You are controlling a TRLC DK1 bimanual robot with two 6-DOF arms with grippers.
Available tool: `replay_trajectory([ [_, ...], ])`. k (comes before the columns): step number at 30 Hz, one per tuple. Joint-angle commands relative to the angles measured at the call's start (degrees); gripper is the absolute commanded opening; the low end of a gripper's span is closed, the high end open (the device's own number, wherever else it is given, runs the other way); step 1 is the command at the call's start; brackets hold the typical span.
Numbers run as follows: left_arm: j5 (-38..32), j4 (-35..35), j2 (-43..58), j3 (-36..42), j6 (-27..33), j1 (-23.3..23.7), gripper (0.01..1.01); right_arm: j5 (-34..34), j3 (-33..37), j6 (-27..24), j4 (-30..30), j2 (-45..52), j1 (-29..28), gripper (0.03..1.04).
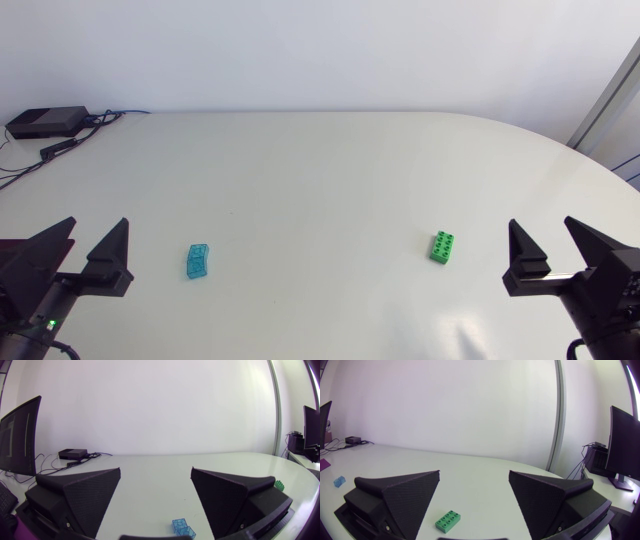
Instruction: Sort duplo bricks by size, large to the right and small to the left
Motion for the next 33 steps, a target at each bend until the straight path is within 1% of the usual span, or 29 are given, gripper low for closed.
replay_trajectory([
  [1, 0.1, 0.4, -1.0, -1.2, -0.4, 0.4, 0.979, -0.4, -2.3, 0.6, -0.8, -0.3, 0.6, 1.0],
  [19, 0.1, 0.4, -1.0, -0.9, -0.5, 0.1, 0.979, -0.4, -2.3, 0.6, -0.9, -0.4, 1.4, 1.0],
  [23, 0.1, -2.1, -0.8, 3.1, -0.5, 0.7, 0.979, 0.0, -1.9, 0.6, -0.9, -0.4, 1.3, 1.0],
  [25, 0.1, -2.8, 0.1, 4.8, -0.5, 0.7, 0.979, 0.5, -0.6, 0.6, -1.5, -0.1, 1.1, 1.0],
  [29, 0.1, -4.3, 7.1, 11.0, -0.5, 0.7, 0.979, 0.7, 3.6, 0.6, -2.5, 2.4, 1.3, 1.0],
  [33, 0.1, -7.1, 12.6, 17.0, -0.9, 0.8, 0.979, 0.6, 8.9, 0.7, -3.5, 9.2, 1.4, 1.0],
])
